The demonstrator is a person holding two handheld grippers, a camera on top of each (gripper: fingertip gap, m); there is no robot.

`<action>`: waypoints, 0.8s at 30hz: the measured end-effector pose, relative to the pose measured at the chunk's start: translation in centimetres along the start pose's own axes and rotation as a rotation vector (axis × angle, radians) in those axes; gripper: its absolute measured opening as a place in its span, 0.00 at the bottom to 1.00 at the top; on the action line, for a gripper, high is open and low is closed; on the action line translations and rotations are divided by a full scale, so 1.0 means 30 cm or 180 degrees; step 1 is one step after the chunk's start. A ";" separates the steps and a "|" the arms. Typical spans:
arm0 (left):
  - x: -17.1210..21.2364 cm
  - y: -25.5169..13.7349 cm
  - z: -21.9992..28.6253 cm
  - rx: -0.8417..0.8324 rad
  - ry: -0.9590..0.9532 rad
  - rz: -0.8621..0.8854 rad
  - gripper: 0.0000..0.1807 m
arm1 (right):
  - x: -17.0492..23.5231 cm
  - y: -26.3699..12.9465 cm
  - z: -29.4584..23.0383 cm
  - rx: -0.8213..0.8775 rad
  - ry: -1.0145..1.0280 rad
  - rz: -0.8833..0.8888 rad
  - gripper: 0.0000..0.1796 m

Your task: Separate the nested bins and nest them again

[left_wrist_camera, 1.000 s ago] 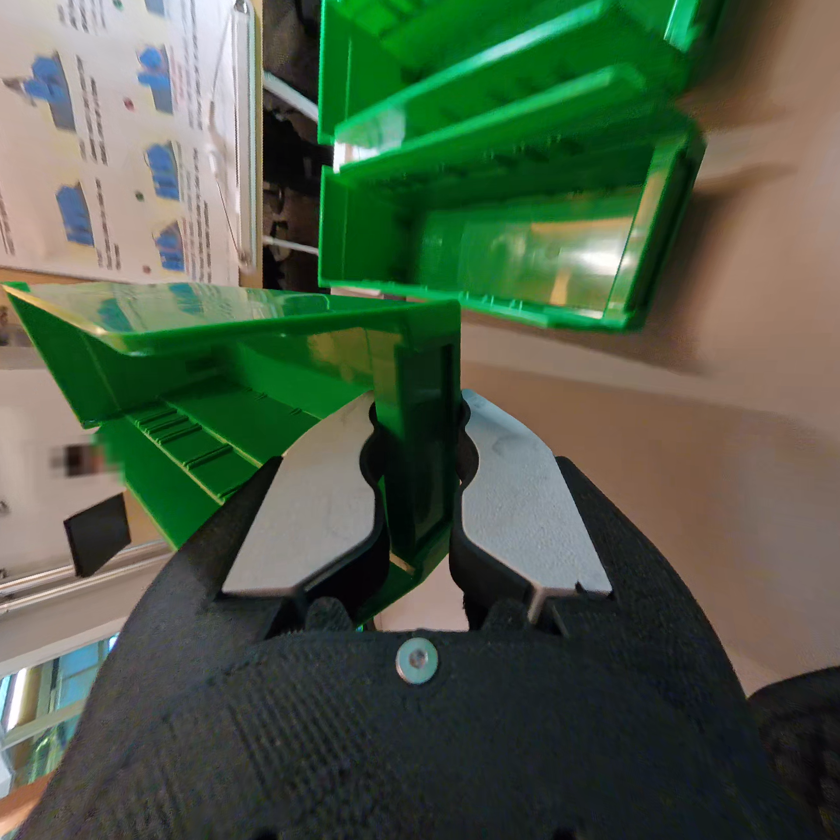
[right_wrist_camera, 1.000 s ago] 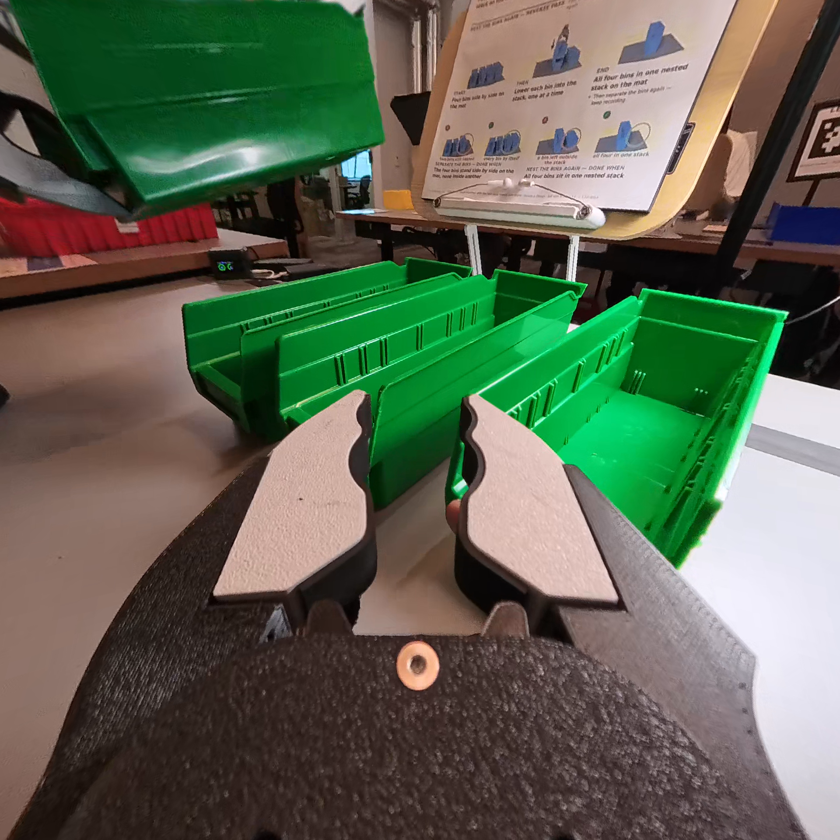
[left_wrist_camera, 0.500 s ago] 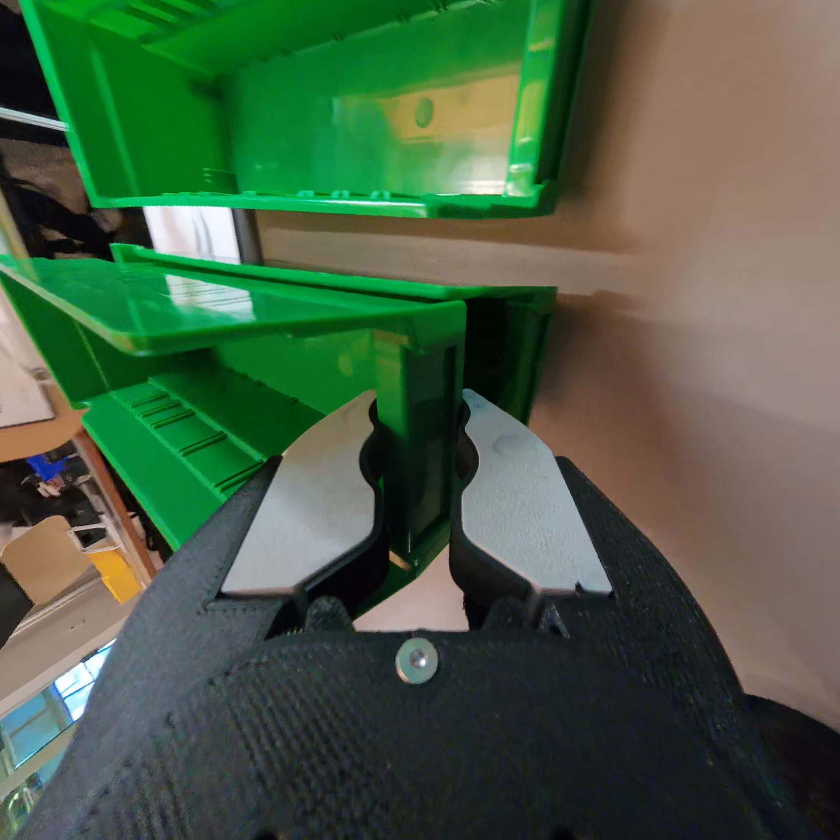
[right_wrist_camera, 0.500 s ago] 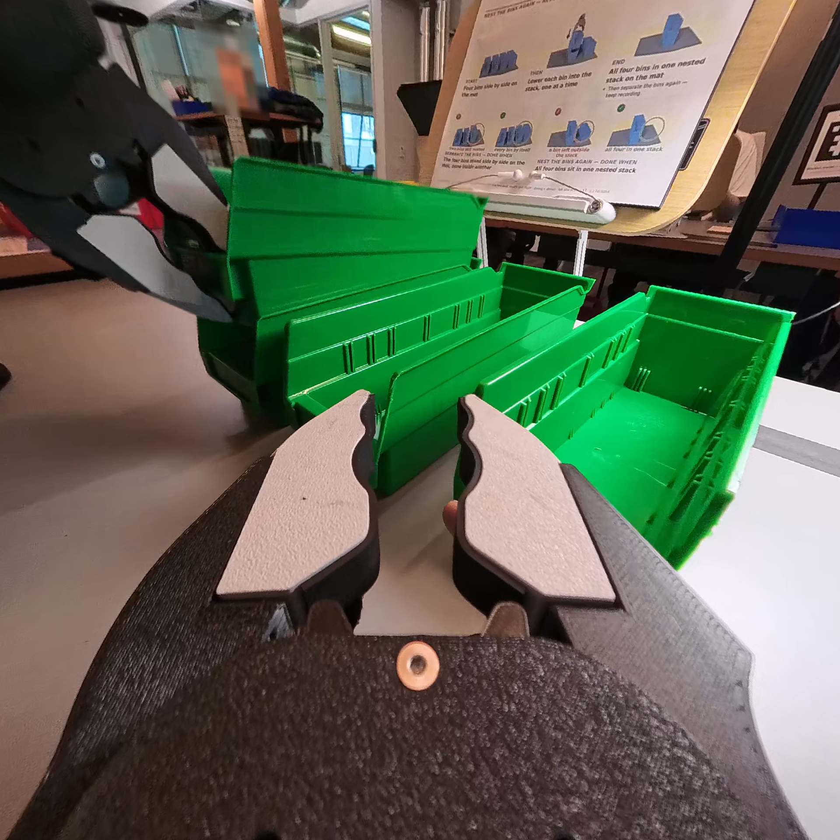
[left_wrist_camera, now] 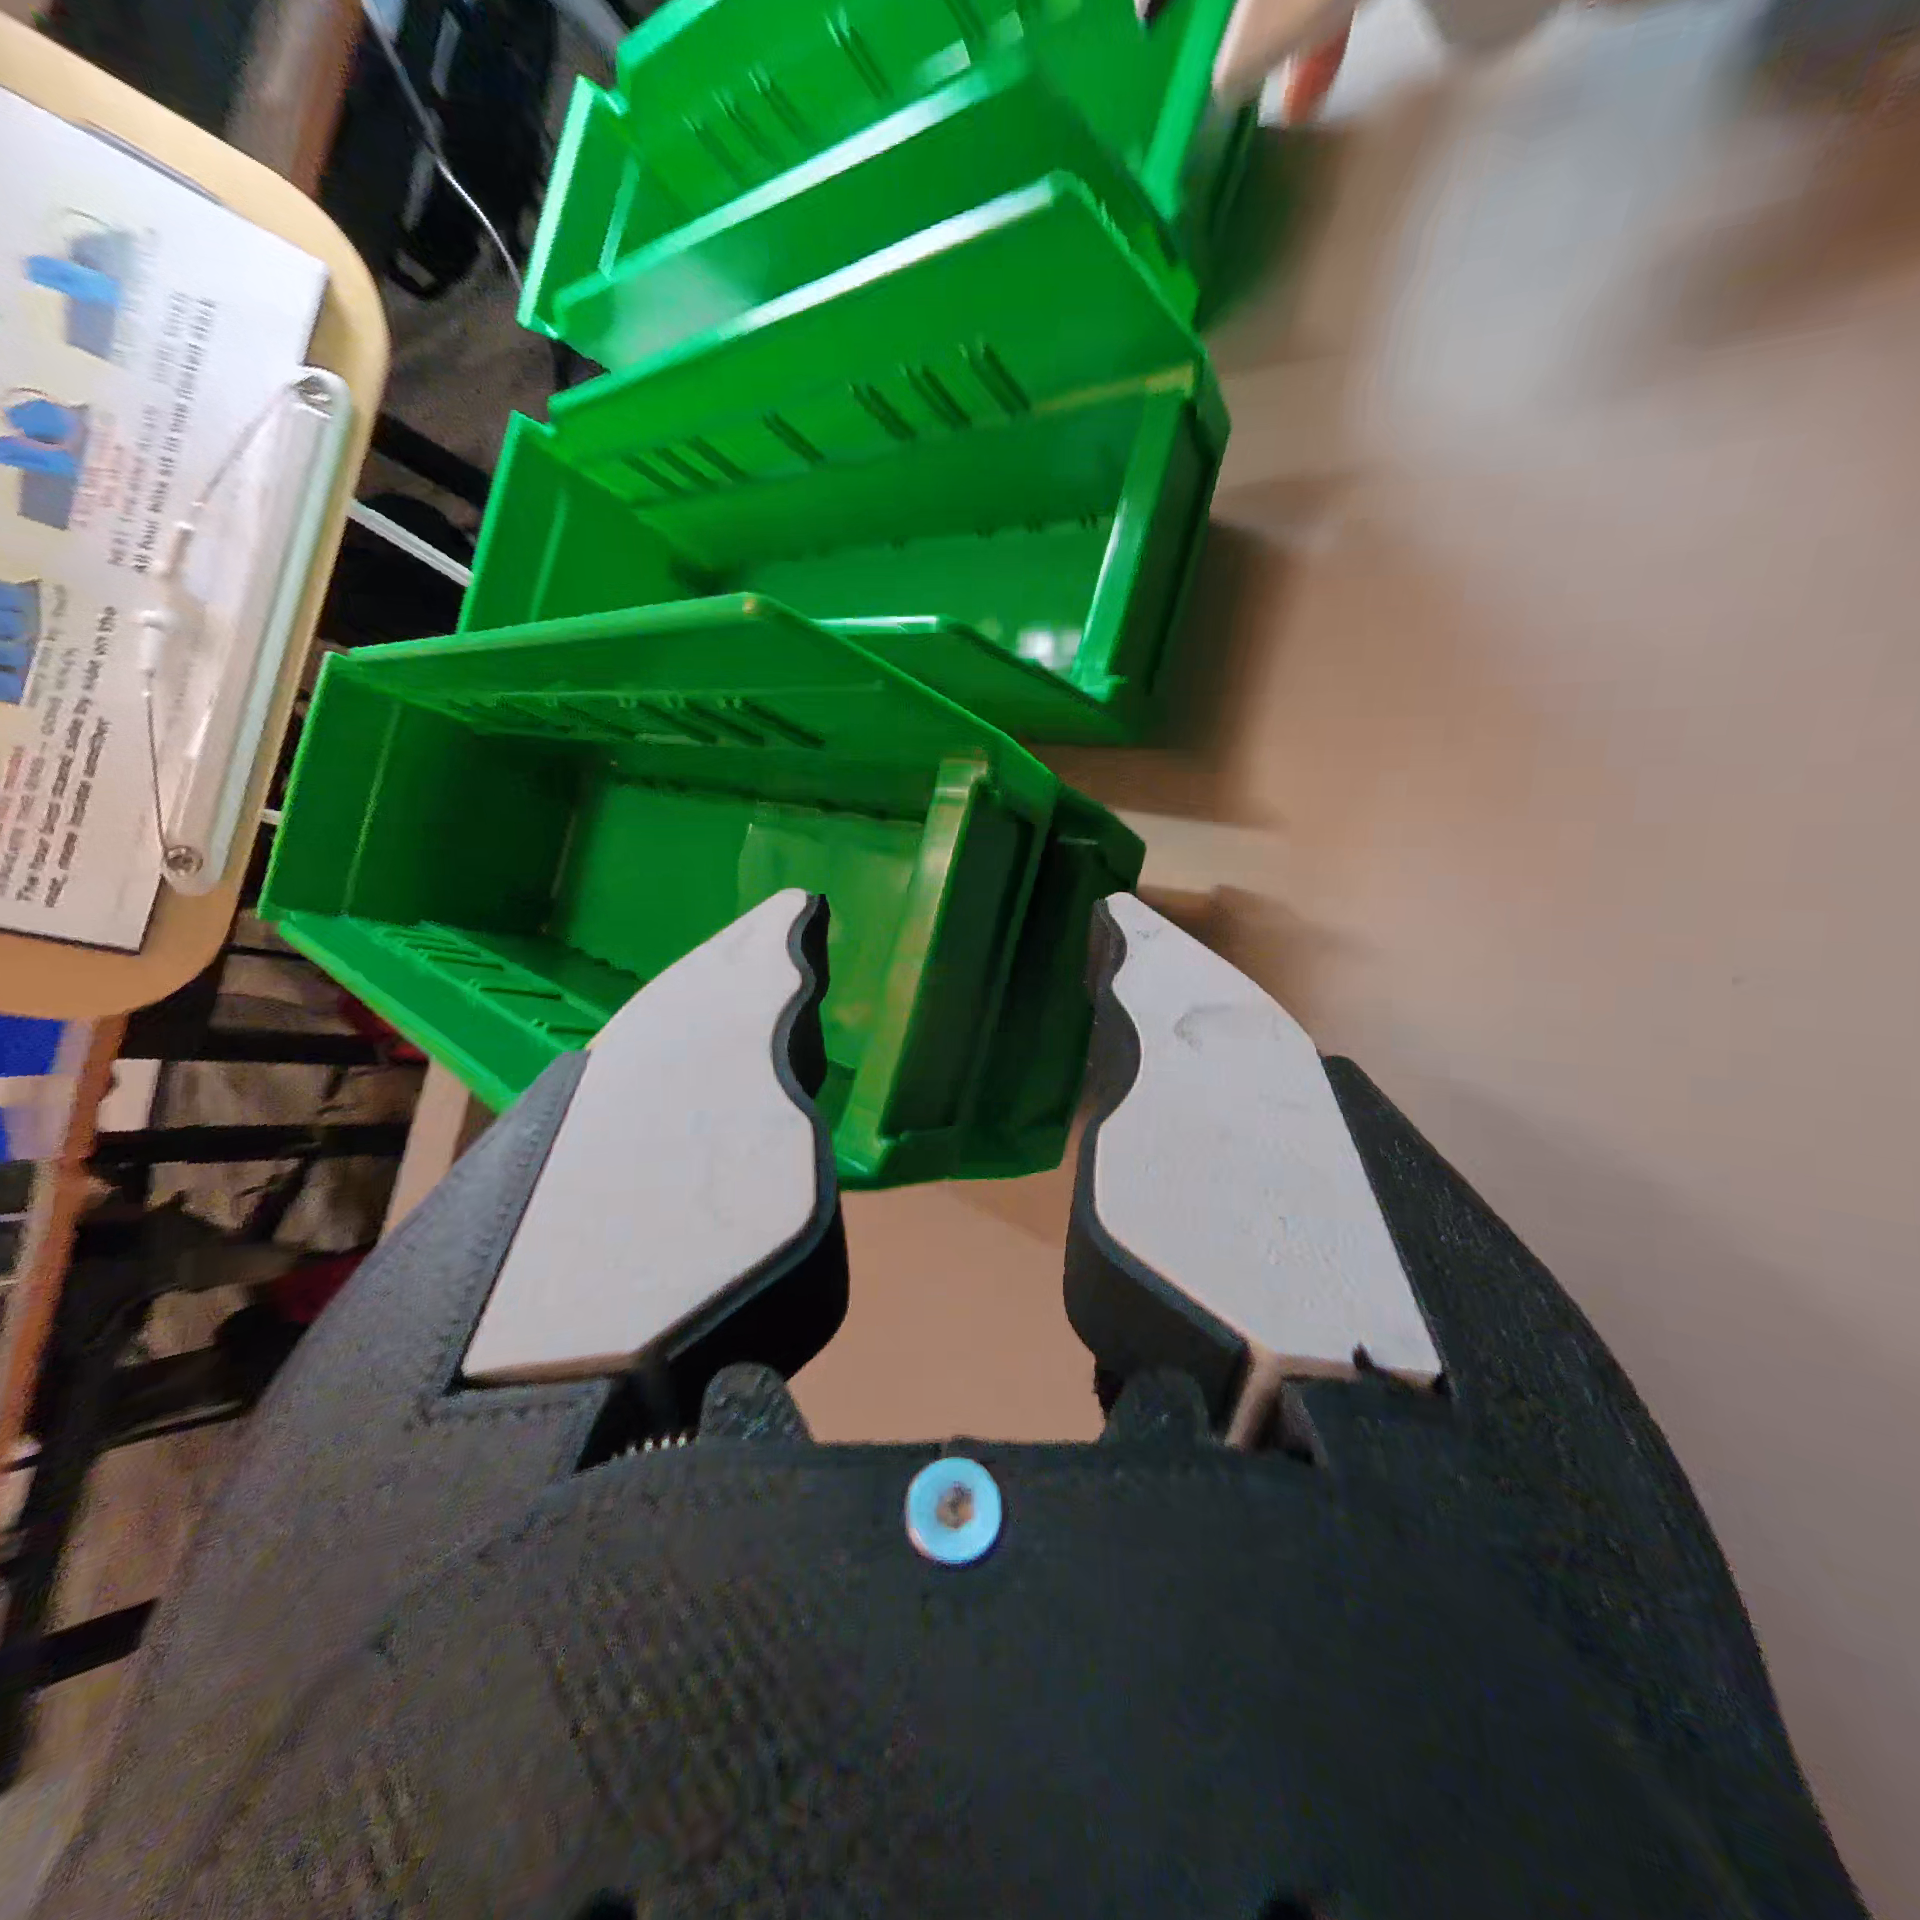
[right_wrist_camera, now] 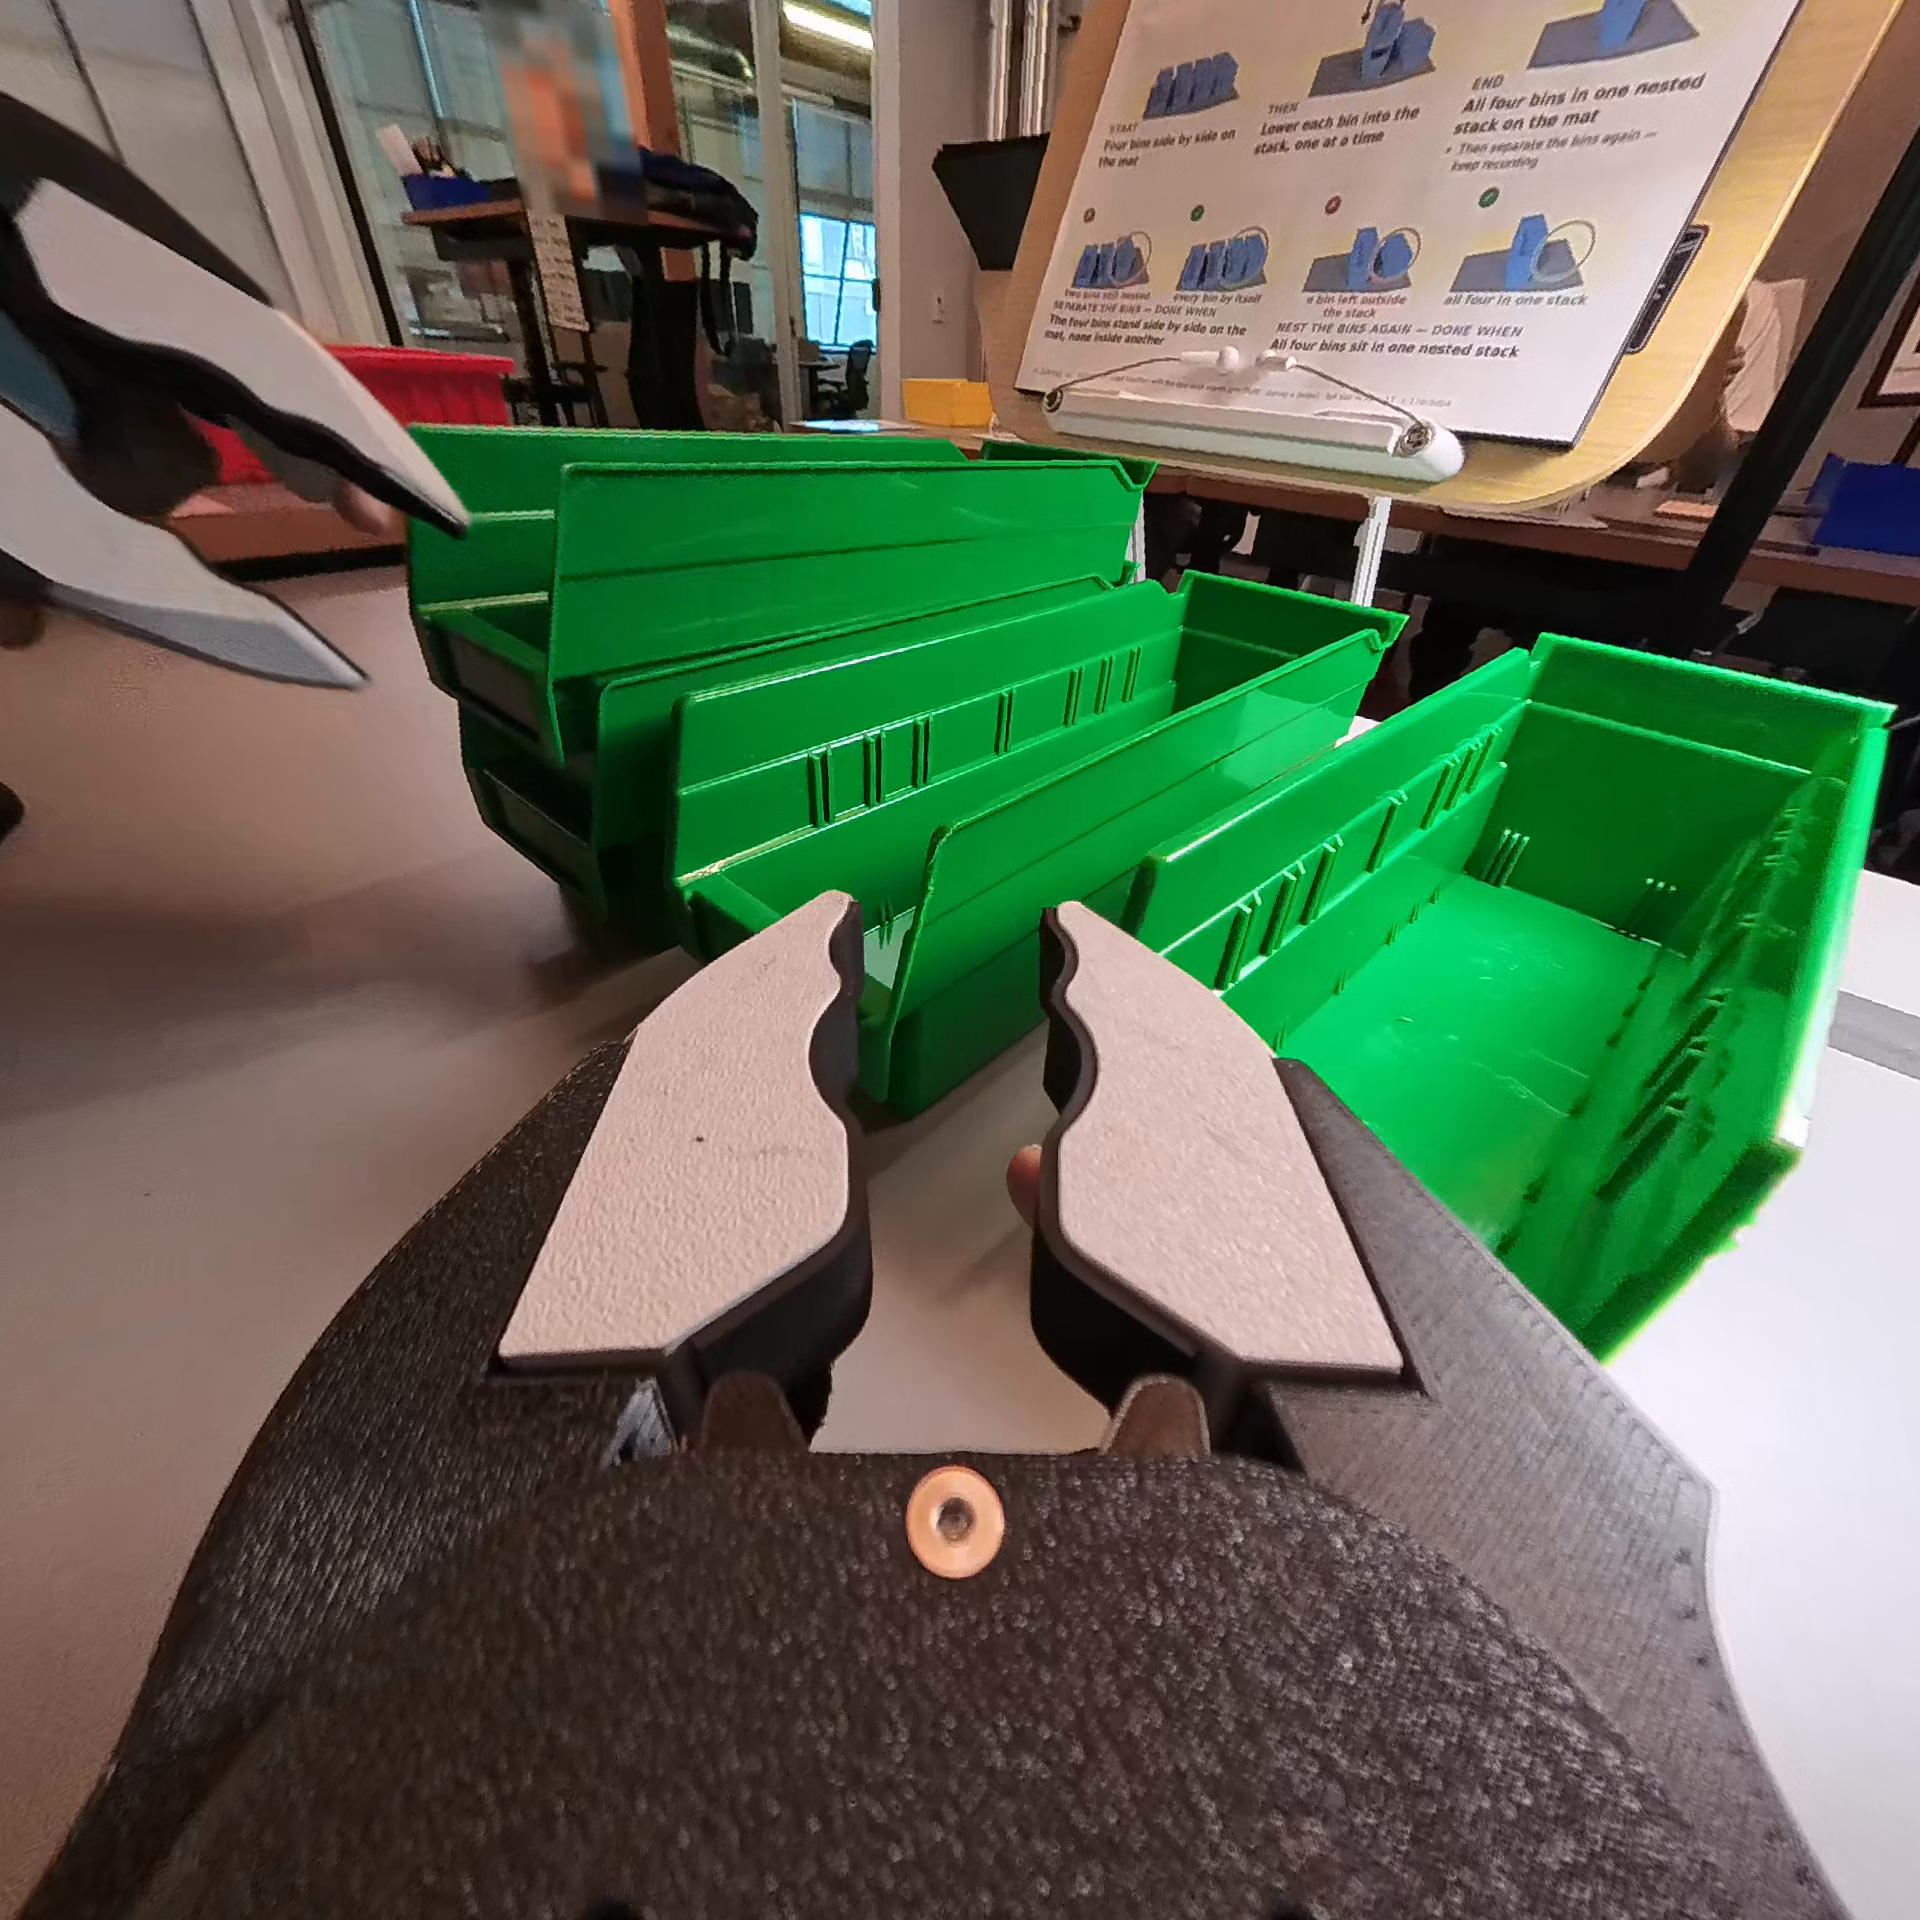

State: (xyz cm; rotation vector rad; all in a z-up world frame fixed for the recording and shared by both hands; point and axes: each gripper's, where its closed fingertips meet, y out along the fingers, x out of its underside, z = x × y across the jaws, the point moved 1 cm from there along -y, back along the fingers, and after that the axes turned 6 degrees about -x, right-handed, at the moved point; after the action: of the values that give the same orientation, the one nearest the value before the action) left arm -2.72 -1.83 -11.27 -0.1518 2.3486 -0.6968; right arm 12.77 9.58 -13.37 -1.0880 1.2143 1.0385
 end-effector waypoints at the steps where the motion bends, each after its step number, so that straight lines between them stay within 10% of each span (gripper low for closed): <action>1: -0.003 -0.026 -0.003 0.0000 -0.0156 0.0141 0.26 | -0.004 0.002 0.000 0.0016 -0.0006 0.0012 0.18; 14: 0.334 -0.047 -0.142 -0.0380 -0.2509 0.0995 0.23 | -0.016 0.007 0.013 0.0402 -0.0533 -0.0121 0.18; 24: 0.412 -0.013 -0.162 -0.0701 -0.2590 0.0924 0.23 | 0.108 -0.032 0.111 0.0565 -0.2007 -0.1864 0.33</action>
State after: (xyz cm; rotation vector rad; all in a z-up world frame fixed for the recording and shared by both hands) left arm -15.31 -3.53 -15.14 -0.1501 1.6037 -0.1677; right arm 14.54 12.76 -16.40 -0.8082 0.4256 0.7111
